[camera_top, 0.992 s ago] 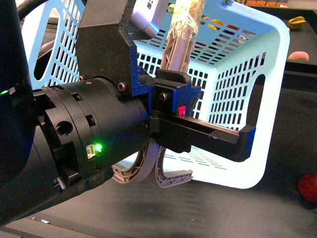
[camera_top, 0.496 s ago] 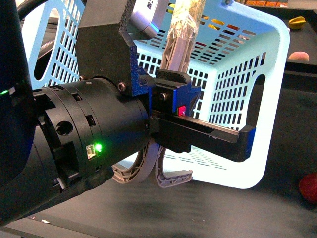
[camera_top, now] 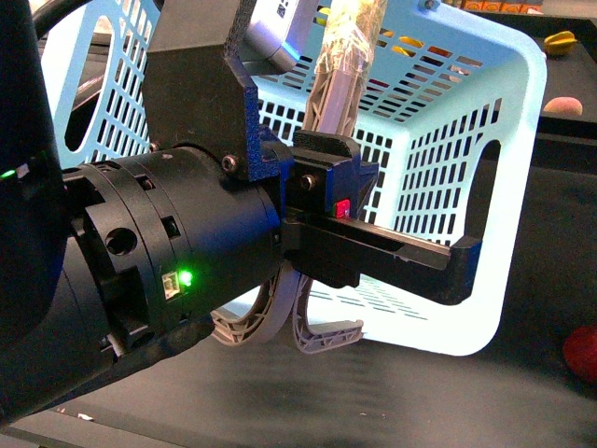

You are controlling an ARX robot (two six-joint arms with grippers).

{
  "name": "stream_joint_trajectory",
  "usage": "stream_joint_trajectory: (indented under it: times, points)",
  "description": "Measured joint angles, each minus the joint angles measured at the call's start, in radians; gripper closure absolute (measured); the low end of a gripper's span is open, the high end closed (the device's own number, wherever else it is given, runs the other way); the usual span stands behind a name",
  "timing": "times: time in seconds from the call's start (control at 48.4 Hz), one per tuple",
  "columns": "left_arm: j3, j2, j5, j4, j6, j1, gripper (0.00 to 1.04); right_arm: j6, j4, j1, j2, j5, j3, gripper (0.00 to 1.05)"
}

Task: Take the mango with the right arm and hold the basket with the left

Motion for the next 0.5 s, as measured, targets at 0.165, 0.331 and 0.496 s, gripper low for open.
stream_joint_trajectory:
  times: [0.165,0.331,0.496]
  points:
    - [0.000,0.000,0.000,0.000,0.000,0.000,0.99,0.015,-0.049,0.035,-0.182,-0.076,-0.072,0.41]
    - [0.000,0.000,0.000,0.000,0.000,0.000,0.99,0.028,-0.113,0.090,-0.370,-0.161,-0.138,0.41]
    - [0.000,0.000,0.000,0.000,0.000,0.000,0.99,0.047,-0.180,0.167,-0.573,-0.247,-0.188,0.41]
